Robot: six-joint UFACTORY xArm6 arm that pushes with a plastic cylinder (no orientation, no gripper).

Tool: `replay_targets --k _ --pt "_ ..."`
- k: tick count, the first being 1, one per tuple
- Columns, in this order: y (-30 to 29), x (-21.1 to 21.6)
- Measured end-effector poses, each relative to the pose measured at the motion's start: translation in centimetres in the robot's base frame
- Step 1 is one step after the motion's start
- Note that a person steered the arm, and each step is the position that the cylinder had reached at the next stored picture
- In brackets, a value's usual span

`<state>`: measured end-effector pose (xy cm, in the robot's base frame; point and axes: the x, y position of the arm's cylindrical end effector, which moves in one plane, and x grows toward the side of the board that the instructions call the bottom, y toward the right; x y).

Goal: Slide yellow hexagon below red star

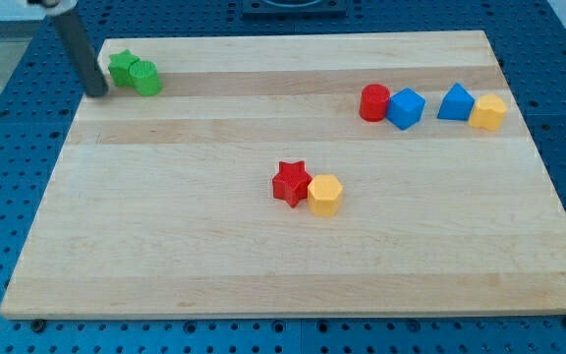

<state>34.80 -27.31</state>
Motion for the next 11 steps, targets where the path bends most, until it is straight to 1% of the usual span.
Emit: replay_targets --k 1,2,3,4,5,6,7,8,10,11 --pt "4.8 7.8" --pt "17.2 10.2" --pt "29.7 10.2" --pt "37.4 10.0" --pt "38.4 10.2" --pt "40.7 10.6" --pt "46.9 18.4" --pt "46.4 20.2" --pt "39.7 18.4" --pt "37.3 18.4"
